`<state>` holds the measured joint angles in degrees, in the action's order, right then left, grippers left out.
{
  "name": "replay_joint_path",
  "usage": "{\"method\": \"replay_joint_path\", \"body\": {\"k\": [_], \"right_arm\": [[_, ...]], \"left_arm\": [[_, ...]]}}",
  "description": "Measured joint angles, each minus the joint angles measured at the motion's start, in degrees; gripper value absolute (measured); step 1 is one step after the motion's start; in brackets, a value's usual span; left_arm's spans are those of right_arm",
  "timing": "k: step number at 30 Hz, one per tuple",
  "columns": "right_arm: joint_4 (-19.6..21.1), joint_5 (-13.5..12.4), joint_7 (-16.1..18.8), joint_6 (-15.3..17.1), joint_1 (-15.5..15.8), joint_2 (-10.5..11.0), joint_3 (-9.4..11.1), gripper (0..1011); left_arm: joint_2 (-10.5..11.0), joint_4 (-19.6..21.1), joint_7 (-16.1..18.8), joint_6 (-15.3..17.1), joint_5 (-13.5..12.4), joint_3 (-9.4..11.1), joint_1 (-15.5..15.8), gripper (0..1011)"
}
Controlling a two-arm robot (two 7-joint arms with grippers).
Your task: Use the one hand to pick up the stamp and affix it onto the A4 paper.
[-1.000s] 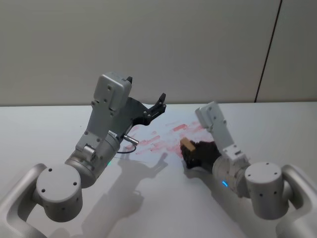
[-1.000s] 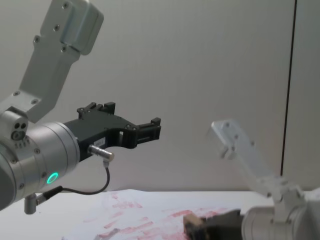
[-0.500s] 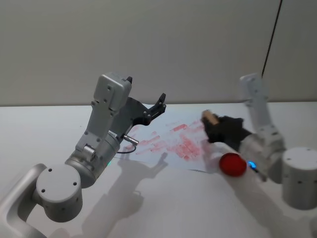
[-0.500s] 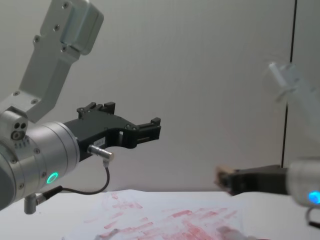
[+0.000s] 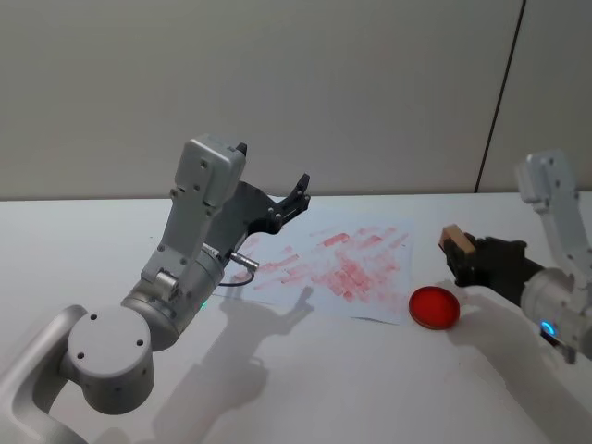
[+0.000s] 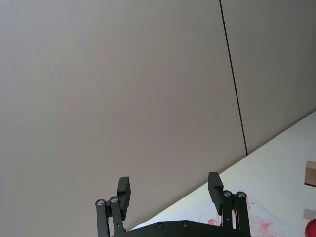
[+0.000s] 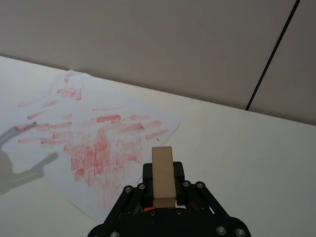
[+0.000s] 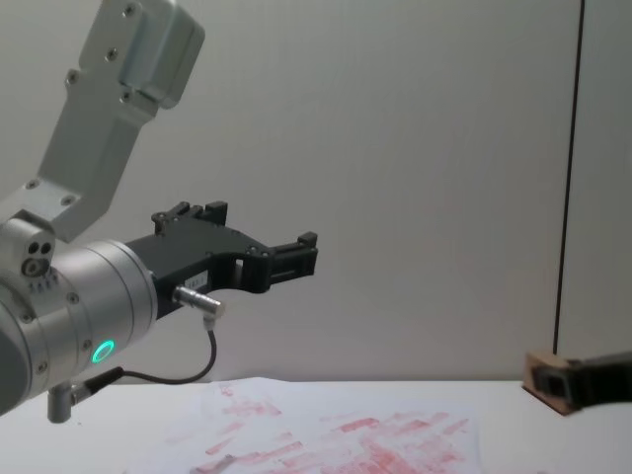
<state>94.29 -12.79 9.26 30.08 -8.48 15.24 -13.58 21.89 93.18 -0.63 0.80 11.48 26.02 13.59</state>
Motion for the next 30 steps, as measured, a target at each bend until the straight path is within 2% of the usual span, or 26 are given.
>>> {"method": "replay_joint_path", "body": {"k": [5, 11, 19, 30], "right_arm": [[1.1, 0.0, 1.6, 1.3, 1.3, 1.7, 0.5, 220], [1.0, 1.2, 3.3, 2.3, 1.7, 2.4, 0.4, 221], [-0.5, 2.9, 4.6, 3.0, 1.5, 2.5, -0.1, 220], [-3.3, 5.2, 5.6, 3.1, 0.3, 1.2, -1.4, 221]], "left_arm": [[0.0, 0.0, 0.0, 0.0, 0.0, 0.0, 0.0, 1001], [0.0, 0.0, 0.0, 0.0, 0.0, 0.0, 0.0, 1001], [0.0, 0.0, 0.0, 0.0, 0.0, 0.0, 0.0, 1001], [0.0, 0.0, 0.0, 0.0, 0.0, 0.0, 0.0, 1002]]}}
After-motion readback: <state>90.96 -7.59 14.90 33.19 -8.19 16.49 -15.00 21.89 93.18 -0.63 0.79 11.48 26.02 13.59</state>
